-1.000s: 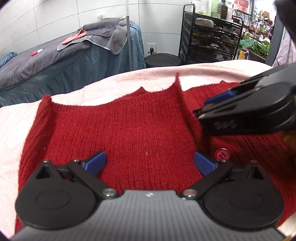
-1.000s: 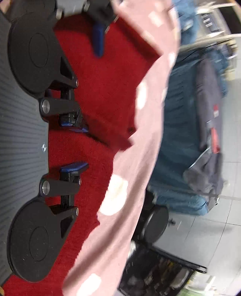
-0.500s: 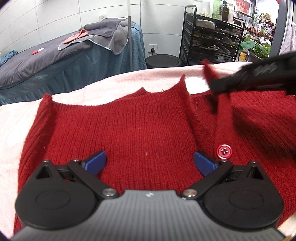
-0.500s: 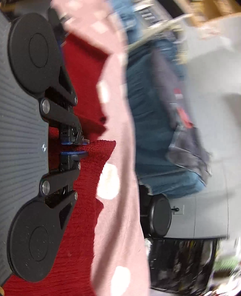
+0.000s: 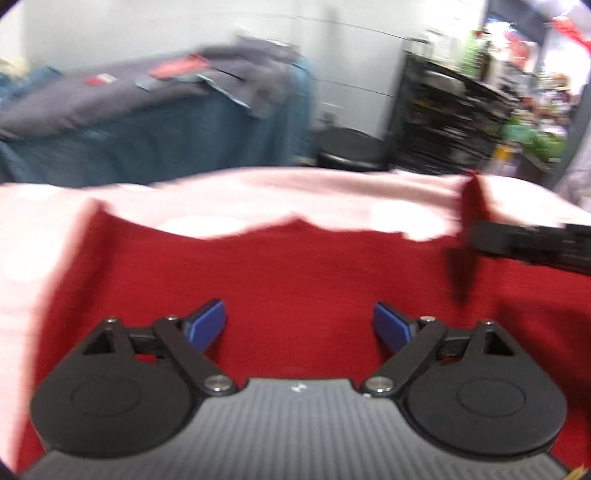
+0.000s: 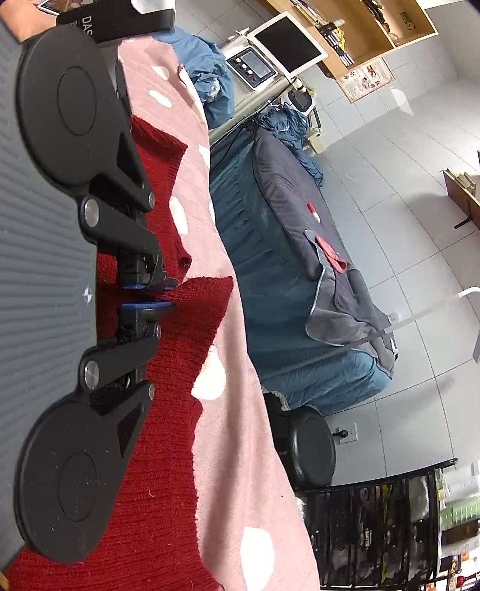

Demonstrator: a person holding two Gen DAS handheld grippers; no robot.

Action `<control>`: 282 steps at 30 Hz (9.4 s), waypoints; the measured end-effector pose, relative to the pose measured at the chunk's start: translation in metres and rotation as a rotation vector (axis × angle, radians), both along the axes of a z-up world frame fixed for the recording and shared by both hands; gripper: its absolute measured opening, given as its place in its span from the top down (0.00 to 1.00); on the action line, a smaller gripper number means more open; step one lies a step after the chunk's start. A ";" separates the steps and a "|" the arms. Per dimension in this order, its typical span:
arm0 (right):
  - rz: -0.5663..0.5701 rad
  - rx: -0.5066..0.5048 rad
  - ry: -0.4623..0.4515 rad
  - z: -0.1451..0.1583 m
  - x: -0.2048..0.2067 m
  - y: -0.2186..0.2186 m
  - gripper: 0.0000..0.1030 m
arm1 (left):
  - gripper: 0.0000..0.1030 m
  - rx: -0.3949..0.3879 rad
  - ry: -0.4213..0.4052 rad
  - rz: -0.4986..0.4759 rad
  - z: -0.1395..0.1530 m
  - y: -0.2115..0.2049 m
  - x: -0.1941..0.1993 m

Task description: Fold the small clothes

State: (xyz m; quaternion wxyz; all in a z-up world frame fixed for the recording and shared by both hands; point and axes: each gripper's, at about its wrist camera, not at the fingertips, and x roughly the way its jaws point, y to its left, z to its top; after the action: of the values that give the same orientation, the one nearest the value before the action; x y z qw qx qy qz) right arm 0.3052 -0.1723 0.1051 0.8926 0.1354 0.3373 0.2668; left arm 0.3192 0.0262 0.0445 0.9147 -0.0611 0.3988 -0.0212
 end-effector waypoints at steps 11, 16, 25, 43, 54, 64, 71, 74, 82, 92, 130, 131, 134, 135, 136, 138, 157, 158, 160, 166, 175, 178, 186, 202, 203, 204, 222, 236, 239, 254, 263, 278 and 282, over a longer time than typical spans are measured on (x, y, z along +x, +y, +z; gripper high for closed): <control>0.054 -0.013 0.011 -0.002 0.005 0.008 0.89 | 0.01 0.041 -0.014 0.055 0.001 -0.004 -0.011; 0.048 -0.059 0.059 -0.010 0.021 0.028 0.82 | 0.01 0.027 -0.037 0.128 0.009 0.014 -0.039; 0.035 -0.151 0.005 -0.009 0.008 0.034 0.38 | 0.00 0.103 -0.111 0.048 0.016 -0.008 -0.108; 0.183 -0.265 -0.063 -0.008 -0.087 -0.008 0.18 | 0.00 0.135 -0.058 0.070 0.001 -0.023 -0.115; 0.014 -0.332 -0.253 0.051 -0.129 -0.058 0.00 | 0.00 0.202 -0.177 -0.036 0.029 -0.068 -0.156; -0.058 -0.309 -0.227 0.048 -0.183 -0.112 0.00 | 0.00 0.723 -0.394 -0.511 -0.019 -0.223 -0.226; -0.061 -0.322 -0.270 0.059 -0.192 -0.115 0.00 | 0.00 0.800 -0.478 -0.630 -0.038 -0.263 -0.188; -0.069 -0.355 -0.273 0.059 -0.187 -0.109 0.00 | 0.13 0.814 -0.528 -0.714 -0.040 -0.267 -0.177; -0.066 -0.351 -0.206 0.048 -0.169 -0.093 0.00 | 0.63 0.795 -0.596 -0.804 -0.050 -0.271 -0.184; -0.178 -0.629 -0.135 0.017 -0.090 -0.054 0.00 | 0.66 0.094 -0.411 -0.579 -0.013 -0.215 -0.147; 0.309 -0.177 -0.003 0.010 -0.050 0.232 0.36 | 0.41 -0.406 -0.325 0.362 -0.013 0.170 -0.205; 0.304 -0.131 -0.010 0.017 -0.050 0.224 0.33 | 0.32 -0.408 -0.306 0.389 -0.015 0.177 -0.203; 0.245 -0.028 -0.056 0.042 -0.051 0.192 0.09 | 0.30 -0.401 -0.297 0.447 -0.020 0.194 -0.199; 0.224 -0.012 -0.071 0.051 -0.050 0.176 0.09 | 0.30 -0.372 -0.295 0.465 -0.018 0.195 -0.203; 0.204 -0.013 -0.083 0.059 -0.050 0.162 0.10 | 0.30 -0.328 -0.294 0.478 -0.011 0.194 -0.204; 0.188 -0.052 -0.096 0.067 -0.049 0.136 0.19 | 0.31 -0.208 -0.294 0.489 0.007 0.185 -0.205; 0.141 -0.080 0.036 0.013 -0.087 0.065 0.00 | 0.85 -0.186 -0.184 0.173 0.031 0.145 -0.136; 0.136 -0.086 0.030 0.013 -0.088 0.066 0.00 | 0.86 -0.157 -0.185 0.170 0.033 0.148 -0.135; 0.137 -0.085 0.014 0.014 -0.091 0.068 0.00 | 0.87 -0.082 -0.208 0.192 0.039 0.156 -0.136; 0.240 -0.150 -0.181 0.032 -0.111 0.086 0.00 | 0.89 -0.032 -0.137 0.296 0.014 0.197 -0.121; 0.491 -0.461 -0.137 -0.009 -0.111 0.143 0.00 | 0.89 0.068 -0.066 0.253 -0.011 0.191 -0.108; 0.488 -0.505 -0.162 -0.021 -0.119 0.137 0.00 | 0.89 0.085 -0.063 0.241 -0.015 0.187 -0.106; 0.339 -0.186 0.046 -0.009 -0.090 0.067 0.00 | 0.28 -0.055 -0.116 0.382 0.012 0.211 -0.147; 0.036 0.478 0.558 -0.063 -0.053 0.019 0.00 | 0.01 -0.878 -0.046 0.582 -0.077 0.198 -0.199; 0.021 0.498 0.579 -0.067 -0.049 0.020 0.00 | 0.00 -0.887 -0.069 0.600 -0.079 0.198 -0.196; 0.007 0.517 0.597 -0.072 -0.044 0.021 0.00 | 0.00 -0.900 -0.084 0.613 -0.080 0.199 -0.193; 0.022 0.403 0.509 -0.076 -0.001 0.066 0.00 | 0.23 -0.840 -0.111 0.574 -0.087 0.192 -0.119; 0.247 0.387 0.320 0.000 -0.066 0.120 0.06 | 0.44 -0.671 -0.294 0.579 0.001 0.217 -0.217; 0.367 0.414 0.317 0.013 -0.091 0.157 0.06 | 0.44 -0.648 -0.364 0.648 0.024 0.237 -0.277; 0.609 0.349 0.517 -0.067 -0.191 0.292 0.05 | 0.42 -0.646 -0.328 1.004 -0.025 0.322 -0.486; 0.562 0.312 0.572 -0.070 -0.187 0.273 0.00 | 0.25 -0.711 -0.329 1.001 -0.060 0.323 -0.489; 0.920 -0.290 0.089 0.068 -0.228 0.273 0.00 | 0.00 -0.340 0.172 0.773 0.046 0.248 -0.455; 0.994 -0.461 0.001 0.087 -0.242 0.286 0.00 | 0.00 -0.182 0.302 0.606 0.063 0.217 -0.425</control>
State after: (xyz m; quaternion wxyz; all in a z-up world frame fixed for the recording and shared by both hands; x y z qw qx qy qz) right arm 0.0630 0.1137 0.1923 0.6652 -0.2391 0.4109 0.5757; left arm -0.1055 0.2434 0.1079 0.8010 -0.2605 0.4898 0.2250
